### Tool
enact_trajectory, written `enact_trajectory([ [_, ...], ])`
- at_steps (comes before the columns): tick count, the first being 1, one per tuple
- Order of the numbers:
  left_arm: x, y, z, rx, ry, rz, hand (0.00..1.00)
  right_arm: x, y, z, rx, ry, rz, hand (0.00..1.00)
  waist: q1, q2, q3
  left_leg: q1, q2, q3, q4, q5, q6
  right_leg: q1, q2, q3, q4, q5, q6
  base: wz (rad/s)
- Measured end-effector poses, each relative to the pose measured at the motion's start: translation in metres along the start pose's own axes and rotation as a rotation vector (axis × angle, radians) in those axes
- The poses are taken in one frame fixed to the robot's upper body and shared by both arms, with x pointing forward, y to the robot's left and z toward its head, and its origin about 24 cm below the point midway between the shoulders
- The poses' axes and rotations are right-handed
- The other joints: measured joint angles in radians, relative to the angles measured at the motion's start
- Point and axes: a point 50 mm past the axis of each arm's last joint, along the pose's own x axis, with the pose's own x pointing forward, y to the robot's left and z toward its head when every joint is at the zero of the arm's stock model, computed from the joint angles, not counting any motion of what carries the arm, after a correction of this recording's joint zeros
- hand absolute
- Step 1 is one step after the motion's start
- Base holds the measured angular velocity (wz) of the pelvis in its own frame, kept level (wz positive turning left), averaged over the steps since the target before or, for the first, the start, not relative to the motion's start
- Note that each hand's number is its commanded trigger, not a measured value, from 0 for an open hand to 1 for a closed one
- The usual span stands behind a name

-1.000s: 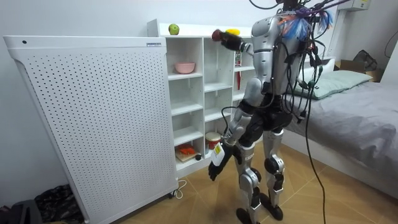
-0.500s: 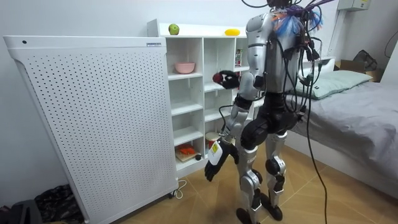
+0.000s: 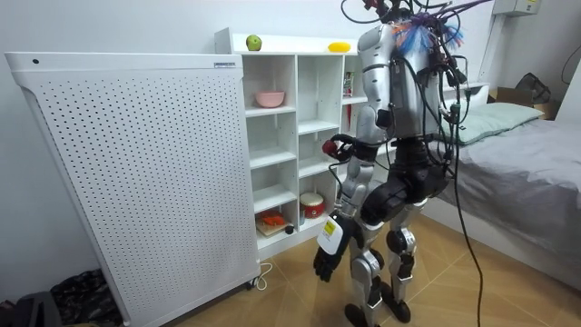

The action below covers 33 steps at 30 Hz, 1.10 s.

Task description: Arrange fruit in the closet

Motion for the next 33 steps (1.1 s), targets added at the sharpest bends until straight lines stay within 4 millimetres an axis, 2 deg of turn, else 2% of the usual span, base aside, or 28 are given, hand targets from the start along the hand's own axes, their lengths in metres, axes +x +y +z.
enact_trajectory([
  [3,-0.001,-0.004,0.002,0.041,-0.012,-0.009,0.0,0.003,0.007,0.002,0.076,-0.002,0.011,1.0,0.024,0.003,0.0016,-0.07,-0.003,0.0,0.033,-0.005,0.001,-0.075,-0.011,0.001,0.046,-0.006,-0.009,0.06],
  [7,-0.003,-0.009,0.002,0.052,-0.019,-0.016,0.0,0.005,0.014,0.006,0.149,-0.011,0.028,1.0,0.027,0.004,0.0003,-0.15,-0.014,0.003,0.073,-0.003,0.003,-0.161,-0.036,-0.005,0.102,-0.032,-0.015,0.1],
  [11,-0.003,-0.009,0.005,0.045,-0.033,-0.015,0.0,0.007,0.02,0.021,0.215,-0.056,0.047,1.0,0.054,0.004,-0.0001,-0.204,-0.013,0.026,0.109,-0.003,0.004,-0.219,-0.052,-0.002,0.154,-0.046,-0.019,0.06],
  [14,-0.003,-0.009,0.002,0.03,-0.023,-0.017,0.0,0.01,0.033,0.029,0.258,-0.077,0.08,1.0,0.056,0.005,-0.0004,-0.232,-0.014,0.023,0.128,-0.003,0.004,-0.244,-0.056,-0.006,0.18,-0.052,-0.023,0.12],
  [16,-0.003,-0.009,0.001,0.023,-0.022,-0.018,0.0,0.01,0.037,0.036,0.261,-0.093,0.092,1.0,0.054,0.005,-0.0009,-0.253,-0.016,0.024,0.149,-0.003,0.004,-0.258,-0.07,-0.019,0.205,-0.07,-0.025,0.29],
  [21,-0.004,-0.008,0.001,-0.011,-0.03,-0.019,0.0,0.012,0.055,0.063,0.251,-0.152,0.134,1.0,0.053,0.004,-0.0014,-0.322,-0.02,0.028,0.179,-0.002,0.003,-0.33,-0.085,-0.021,0.256,-0.081,-0.03,0.21],
  [25,-0.004,-0.006,-0.002,-0.014,-0.039,-0.015,0.0,0.01,0.055,0.079,0.263,-0.195,0.13,1.0,0.052,0.002,-0.0017,-0.335,-0.034,0.025,0.197,-0.003,0.004,-0.344,-0.109,-0.028,0.293,-0.103,-0.03,0.16],
  [33,-0.004,0.006,0.004,-0.012,-0.08,0.02,0.0,0.012,0.077,0.1,0.292,-0.231,0.137,1.0,0.055,-0.01,-0.0021,-0.407,-0.027,0.024,0.284,-0.023,0.006,-0.4,-0.115,-0.026,0.358,-0.124,-0.038,0.02],
])
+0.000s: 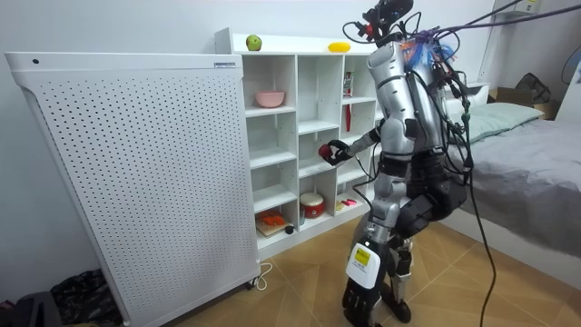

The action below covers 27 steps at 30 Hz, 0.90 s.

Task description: Arrange fruit in the closet

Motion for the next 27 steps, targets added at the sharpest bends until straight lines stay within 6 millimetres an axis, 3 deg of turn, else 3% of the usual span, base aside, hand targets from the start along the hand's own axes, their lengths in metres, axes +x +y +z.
enact_trajectory([
  [4,0.001,0.008,0.005,0.007,-0.029,0.021,0.0,0.002,0.01,0.003,-0.002,-0.006,0.016,0.99,-0.003,-0.014,-0.0005,-0.007,-0.003,0.0,0.012,-0.001,0.001,-0.006,-0.007,-0.002,0.017,-0.001,0.0,0.06],
  [6,0.001,0.013,0.005,0.024,-0.034,0.035,0.0,0.003,0.013,0.003,-0.001,-0.007,0.009,0.19,-0.006,-0.027,-0.0007,-0.012,-0.002,-0.001,0.019,-0.001,0.001,-0.009,-0.006,-0.002,0.023,-0.001,-0.001,0.03],
  [7,0.001,0.014,0.005,0.028,-0.038,0.038,0.0,0.003,0.015,0.005,-0.002,-0.015,-0.002,0.0,-0.006,-0.031,-0.0009,-0.018,-0.001,-0.002,0.025,-0.002,0.001,-0.011,-0.006,-0.004,0.025,-0.001,-0.001,0.06],
  [18,-0.001,0.02,-0.001,0.078,-0.046,0.044,0.0,0.004,0.027,0.03,-0.032,-0.091,-0.011,0.0,-0.002,-0.033,-0.0022,-0.045,-0.004,0.003,0.064,-0.009,0.014,-0.041,-0.008,0.014,0.055,0.003,0.01,-0.02],
  [27,-0.002,0.024,-0.01,0.085,-0.029,0.049,0.0,0.004,0.036,0.037,-0.033,-0.122,0.008,0.0,-0.001,-0.032,-0.0024,-0.046,-0.002,0.003,0.068,-0.009,0.014,-0.04,-0.008,0.01,0.057,0.003,0.008,0.0],
])
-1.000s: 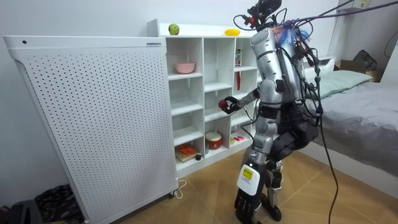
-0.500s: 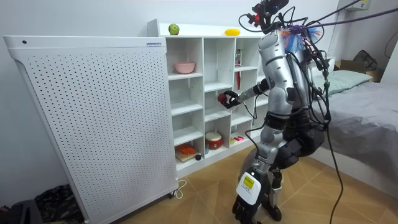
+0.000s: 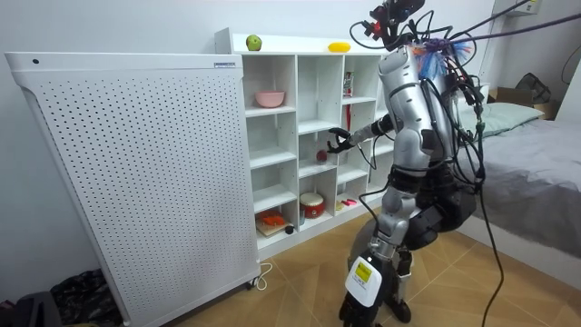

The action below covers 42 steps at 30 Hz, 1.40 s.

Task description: Arrange fruit in the closet

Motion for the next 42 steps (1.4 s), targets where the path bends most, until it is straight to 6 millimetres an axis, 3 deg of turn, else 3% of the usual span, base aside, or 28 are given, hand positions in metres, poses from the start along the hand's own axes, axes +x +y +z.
enact_trajectory([
  [7,-0.001,-0.002,-0.004,0.001,0.012,-0.013,0.0,0.0,0.0,0.002,0.001,-0.008,-0.002,0.0,0.0,0.002,-0.0009,0.0,0.0,0.001,0.018,-0.008,0.001,0.002,-0.006,-0.002,0.019,-0.013,-0.002,0.01],
  [19,-0.001,-0.004,-0.005,0.0,0.014,-0.047,0.0,0.001,0.005,0.01,0.008,-0.048,0.001,0.0,0.003,0.019,-0.009,0.002,0.0,0.001,0.015,-0.009,0.001,0.003,-0.004,-0.001,0.016,-0.016,-0.002,0.0],
  [25,-0.003,-0.005,-0.008,0.012,0.022,-0.055,0.0,0.0,-0.005,0.009,-0.014,-0.038,-0.018,0.0,0.008,0.021,-0.0081,0.048,0.004,0.001,-0.007,-0.009,0.0,0.049,0.004,-0.002,-0.01,-0.014,-0.002,-0.02],
  [31,-0.002,-0.006,-0.012,0.024,0.046,-0.09,0.0,-0.014,-0.08,0.017,-0.181,-0.008,-0.137,0.0,0.019,0.022,-0.0058,0.179,0.015,-0.026,-0.077,-0.012,-0.01,0.205,0.027,-0.045,-0.115,-0.003,0.006,0.02],
  [33,-0.002,-0.004,-0.018,0.022,0.067,-0.092,0.0,-0.03,-0.122,0.022,-0.276,0.03,-0.234,0.0,0.018,0.019,-0.0044,0.251,0.015,-0.032,-0.116,-0.011,-0.01,0.279,0.039,-0.046,-0.159,0.004,0.01,0.02],
  [35,-0.002,-0.004,-0.022,0.037,0.082,-0.099,0.0,-0.042,-0.148,0.026,-0.353,0.065,-0.293,0.0,0.017,0.017,-0.0033,0.292,0.016,-0.037,-0.138,-0.011,-0.011,0.325,0.05,-0.047,-0.191,0.007,0.015,-0.02],
  [39,-0.003,0.002,-0.035,-0.001,0.129,-0.091,0.0,-0.066,-0.188,0.033,-0.5,0.122,-0.405,0.0,-0.029,0.006,-0.0013,0.377,0.018,-0.045,-0.209,-0.004,-0.015,0.418,0.059,-0.072,-0.27,0.025,0.024,0.02],
  [42,-0.004,0.006,-0.046,-0.009,0.175,-0.074,0.0,-0.085,-0.213,0.031,-0.599,0.174,-0.46,0.0,-0.059,-0.01,-0.0055,0.465,0.019,-0.047,-0.272,-0.001,-0.017,0.504,0.074,-0.076,-0.338,0.036,0.034,-0.01],
])
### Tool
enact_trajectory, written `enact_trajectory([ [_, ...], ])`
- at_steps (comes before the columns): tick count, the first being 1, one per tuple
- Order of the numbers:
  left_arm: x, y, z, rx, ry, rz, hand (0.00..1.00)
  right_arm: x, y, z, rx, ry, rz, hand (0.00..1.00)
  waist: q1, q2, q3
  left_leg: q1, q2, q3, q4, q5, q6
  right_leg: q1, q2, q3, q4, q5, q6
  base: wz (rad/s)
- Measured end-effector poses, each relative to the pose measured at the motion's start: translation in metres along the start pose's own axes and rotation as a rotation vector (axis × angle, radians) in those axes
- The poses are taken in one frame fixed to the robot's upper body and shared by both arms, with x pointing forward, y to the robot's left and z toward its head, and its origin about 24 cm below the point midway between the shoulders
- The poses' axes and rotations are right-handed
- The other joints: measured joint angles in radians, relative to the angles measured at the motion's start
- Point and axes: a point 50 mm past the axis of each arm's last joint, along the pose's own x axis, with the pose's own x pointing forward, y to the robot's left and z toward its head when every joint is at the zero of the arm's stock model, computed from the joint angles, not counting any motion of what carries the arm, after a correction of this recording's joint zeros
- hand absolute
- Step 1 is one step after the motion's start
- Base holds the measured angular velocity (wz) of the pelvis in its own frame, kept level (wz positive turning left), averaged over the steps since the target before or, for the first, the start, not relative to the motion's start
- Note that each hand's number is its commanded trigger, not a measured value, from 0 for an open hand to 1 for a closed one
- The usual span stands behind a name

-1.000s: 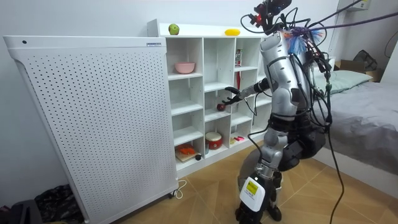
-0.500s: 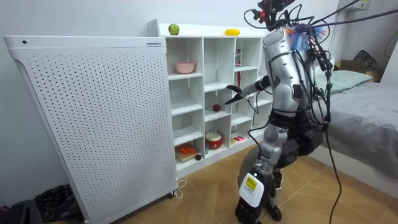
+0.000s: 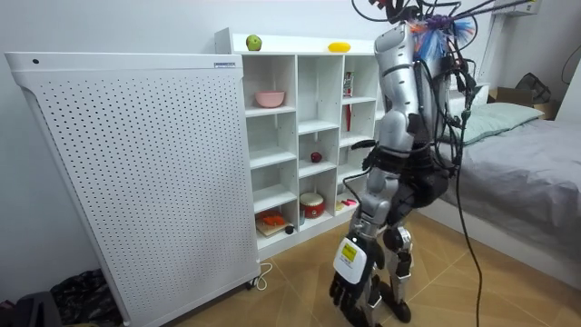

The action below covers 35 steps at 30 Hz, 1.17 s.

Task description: Arrange fruit in the closet

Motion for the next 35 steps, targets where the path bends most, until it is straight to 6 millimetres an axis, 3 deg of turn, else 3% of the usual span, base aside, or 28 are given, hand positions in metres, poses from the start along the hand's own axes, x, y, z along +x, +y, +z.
enact_trajectory([
  [5,0.0,0.0,-0.004,0.005,0.014,0.018,0.0,-0.017,-0.042,-0.051,-0.229,0.166,-0.062,0.0,-0.046,-0.029,-0.0236,0.138,0.008,-0.012,-0.086,0.005,-0.006,0.158,0.038,-0.009,-0.127,0.021,0.014,0.03],
  [7,-0.001,-0.001,-0.005,0.028,0.002,0.022,0.0,-0.026,-0.057,-0.067,-0.335,0.226,-0.066,0.0,-0.054,-0.035,-0.029,0.192,0.009,-0.012,-0.121,0.004,-0.008,0.211,0.052,-0.007,-0.161,0.031,0.018,-0.02],
  [12,-0.004,-0.015,-0.015,0.016,0.034,0.038,0.0,-0.054,-0.09,-0.111,-0.506,0.38,-0.077,0.0,-0.085,-0.048,-0.0367,0.345,0.013,0.004,-0.217,-0.001,-0.015,0.357,0.074,0.02,-0.253,0.039,0.029,-0.12],
  [15,-0.005,-0.02,-0.012,0.01,0.03,0.032,0.0,-0.07,-0.105,-0.131,-0.517,0.454,-0.079,0.0,-0.106,-0.054,-0.0383,0.402,0.014,0.003,-0.235,-0.004,-0.02,0.417,0.086,0.031,-0.292,0.041,0.031,-0.02],
  [21,-0.002,-0.015,0.001,-0.055,-0.004,0.066,0.0,-0.093,-0.132,-0.145,-0.589,0.555,-0.116,0.0,-0.144,-0.058,-0.0362,0.461,0.017,0.021,-0.263,-0.006,-0.023,0.46,0.093,0.073,-0.304,0.043,0.033,-0.12],
  [26,-0.003,-0.016,-0.002,-0.012,0.002,0.083,0.0,-0.115,-0.154,-0.159,-0.689,0.662,-0.171,0.0,-0.167,-0.058,-0.0363,0.502,0.021,0.035,-0.277,-0.015,-0.022,0.491,0.1,0.095,-0.313,0.046,0.034,-0.14],
  [29,-0.005,-0.022,-0.012,0.021,0.049,0.069,0.0,-0.115,-0.156,-0.159,-0.721,0.674,-0.19,0.0,-0.166,-0.057,-0.0371,0.524,0.024,0.049,-0.278,-0.016,-0.022,0.498,0.107,0.128,-0.312,0.05,0.033,-0.27],
  [35,-0.006,-0.023,-0.02,0.026,0.129,0.035,0.0,-0.112,-0.154,-0.159,-0.782,0.702,-0.218,0.0,-0.168,-0.053,-0.0365,0.533,0.032,0.049,-0.269,-0.028,-0.024,0.512,0.118,0.142,-0.331,0.064,0.029,-0.04],
])
